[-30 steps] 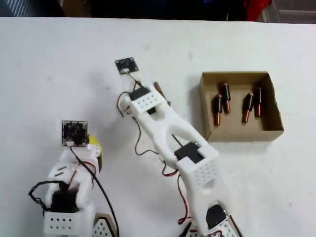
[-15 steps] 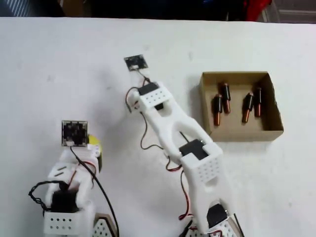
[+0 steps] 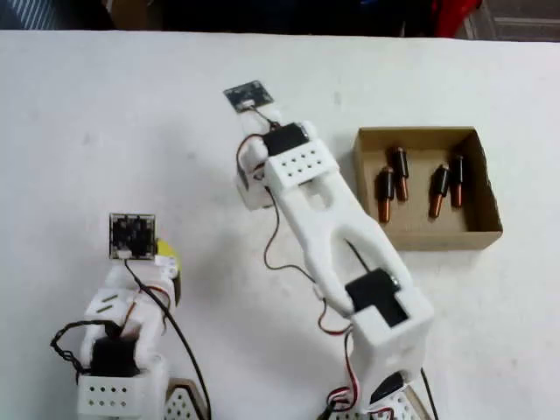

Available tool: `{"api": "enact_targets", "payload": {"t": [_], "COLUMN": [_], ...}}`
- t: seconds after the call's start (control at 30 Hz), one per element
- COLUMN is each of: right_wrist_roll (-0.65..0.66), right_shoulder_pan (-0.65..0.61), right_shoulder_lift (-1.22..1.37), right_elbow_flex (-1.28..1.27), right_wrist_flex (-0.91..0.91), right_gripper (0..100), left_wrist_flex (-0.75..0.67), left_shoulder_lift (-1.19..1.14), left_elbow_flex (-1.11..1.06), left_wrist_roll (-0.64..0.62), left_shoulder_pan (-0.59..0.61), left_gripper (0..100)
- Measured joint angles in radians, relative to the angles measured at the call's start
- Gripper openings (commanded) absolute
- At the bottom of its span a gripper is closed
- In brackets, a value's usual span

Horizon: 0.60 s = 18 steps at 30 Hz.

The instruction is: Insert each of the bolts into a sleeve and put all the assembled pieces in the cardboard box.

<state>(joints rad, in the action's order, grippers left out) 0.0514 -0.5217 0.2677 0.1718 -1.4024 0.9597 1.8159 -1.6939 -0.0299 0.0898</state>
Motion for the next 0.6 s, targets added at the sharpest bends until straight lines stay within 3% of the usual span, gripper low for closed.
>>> {"api": "enact_targets", "payload": {"t": [0.23, 0.6], "right_wrist_roll": [0.107, 0.199], "right_shoulder_pan": [0.031, 0.091], "right_shoulder_lift": [-0.081, -0.315], "right_elbow_flex": [-0.091, -0.427], "right_wrist_flex": [-0.115, -0.009], "right_gripper": [3.1, 3.3], "left_wrist_flex": [0.0, 0.0], "left_shoulder_lift": [0.0, 0.0], "left_elbow_flex": [0.0, 0.0], "left_wrist_roll": [0.0, 0.0], "left_shoulder_pan": [0.0, 0.0], "left_gripper": [2, 2]}}
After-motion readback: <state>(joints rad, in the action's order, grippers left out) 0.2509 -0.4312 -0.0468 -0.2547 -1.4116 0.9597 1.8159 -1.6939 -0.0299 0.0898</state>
